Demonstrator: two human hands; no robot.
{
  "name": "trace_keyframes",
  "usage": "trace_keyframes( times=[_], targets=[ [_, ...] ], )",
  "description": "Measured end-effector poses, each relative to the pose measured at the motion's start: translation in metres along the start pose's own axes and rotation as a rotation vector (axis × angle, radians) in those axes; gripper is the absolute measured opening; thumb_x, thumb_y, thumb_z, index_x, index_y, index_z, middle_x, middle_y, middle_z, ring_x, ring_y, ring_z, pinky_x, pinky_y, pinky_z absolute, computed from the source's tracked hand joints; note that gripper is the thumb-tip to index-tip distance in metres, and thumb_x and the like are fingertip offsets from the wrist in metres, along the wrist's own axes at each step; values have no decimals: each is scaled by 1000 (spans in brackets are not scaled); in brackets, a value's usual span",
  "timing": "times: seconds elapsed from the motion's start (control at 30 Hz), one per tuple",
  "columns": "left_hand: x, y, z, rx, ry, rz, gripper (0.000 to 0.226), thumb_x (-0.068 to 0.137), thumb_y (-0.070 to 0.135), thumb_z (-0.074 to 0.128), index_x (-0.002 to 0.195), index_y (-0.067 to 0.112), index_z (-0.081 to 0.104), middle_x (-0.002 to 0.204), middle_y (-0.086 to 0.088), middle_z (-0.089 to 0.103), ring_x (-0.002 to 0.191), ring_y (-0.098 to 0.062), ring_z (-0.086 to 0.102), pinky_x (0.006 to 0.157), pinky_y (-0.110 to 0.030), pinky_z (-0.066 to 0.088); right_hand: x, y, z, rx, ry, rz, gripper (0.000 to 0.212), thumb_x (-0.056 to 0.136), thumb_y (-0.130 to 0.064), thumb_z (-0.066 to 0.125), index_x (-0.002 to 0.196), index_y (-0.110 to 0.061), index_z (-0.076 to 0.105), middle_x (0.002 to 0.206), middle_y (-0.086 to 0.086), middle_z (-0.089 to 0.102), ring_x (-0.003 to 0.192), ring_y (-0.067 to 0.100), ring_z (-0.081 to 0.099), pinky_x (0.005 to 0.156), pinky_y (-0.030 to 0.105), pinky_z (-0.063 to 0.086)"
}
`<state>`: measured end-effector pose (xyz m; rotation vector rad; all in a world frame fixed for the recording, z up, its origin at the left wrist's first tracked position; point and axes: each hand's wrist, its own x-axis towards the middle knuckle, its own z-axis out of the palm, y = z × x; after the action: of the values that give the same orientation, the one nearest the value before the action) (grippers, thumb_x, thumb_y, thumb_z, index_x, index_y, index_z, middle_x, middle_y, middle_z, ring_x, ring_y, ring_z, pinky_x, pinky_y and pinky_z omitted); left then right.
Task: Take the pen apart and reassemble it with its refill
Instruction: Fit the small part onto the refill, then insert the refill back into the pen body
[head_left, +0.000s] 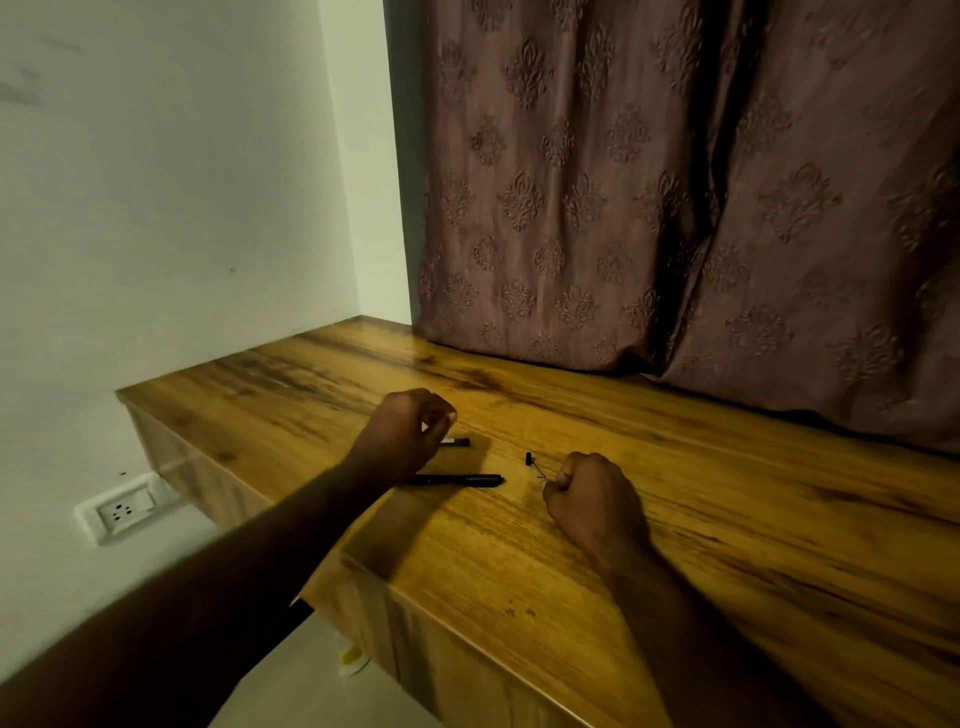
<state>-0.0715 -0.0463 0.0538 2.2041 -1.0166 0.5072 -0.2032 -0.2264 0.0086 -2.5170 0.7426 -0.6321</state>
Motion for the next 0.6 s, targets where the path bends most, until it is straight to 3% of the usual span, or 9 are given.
trace_keyframes(
  times=[0.13, 0.23, 0.33, 0.43, 0.5, 0.6],
  targets=[
    [-27, 26, 17, -214, 28, -125, 14, 89, 18, 65, 90, 8, 74, 88, -3, 74, 79, -10, 66, 66, -12, 47, -3, 0, -3, 19, 22, 44, 12, 85, -28, 61, 80, -17, 66, 81, 2, 68, 74, 21, 62, 59, 27, 45],
    [-48, 46, 29, -400, 19, -275, 15, 90, 16, 63, 87, 6, 74, 83, -4, 73, 77, -9, 66, 67, -24, 51, -6, 0, -9, 115, 67, 71, 12, 88, -25, 61, 80, -18, 65, 78, -1, 67, 69, 17, 59, 52, 22, 34],
    [-65, 69, 43, -780, -22, -466, 21, 91, 21, 62, 75, 10, 70, 66, -5, 67, 64, -16, 63, 64, -33, 52, -11, -1, -13, 357, 126, -20, 12, 89, -22, 62, 79, -17, 61, 76, -4, 66, 66, 10, 58, 50, 19, 33],
    [-64, 78, 53, -1052, 12, -605, 23, 90, 25, 62, 74, 10, 69, 71, -14, 64, 71, -28, 62, 74, -47, 52, -17, -5, -12, 478, 38, -184, 11, 91, -21, 61, 80, -17, 60, 78, -6, 65, 72, 8, 59, 56, 20, 39],
    [-60, 82, 53, -1223, 53, -668, 22, 93, 15, 59, 81, -2, 67, 79, -22, 62, 79, -33, 63, 84, -54, 51, -19, -8, -10, 465, -32, -260, 11, 90, -23, 61, 81, -19, 60, 77, -8, 64, 72, 5, 58, 59, 21, 42],
    [-59, 83, 50, -1339, 91, -683, 20, 92, 8, 57, 87, -11, 62, 79, -22, 59, 74, -28, 63, 81, -48, 55, -18, -8, -6, 470, -92, -321, 10, 90, -23, 62, 81, -20, 61, 77, -9, 63, 71, 5, 57, 62, 25, 46]
  ],
)
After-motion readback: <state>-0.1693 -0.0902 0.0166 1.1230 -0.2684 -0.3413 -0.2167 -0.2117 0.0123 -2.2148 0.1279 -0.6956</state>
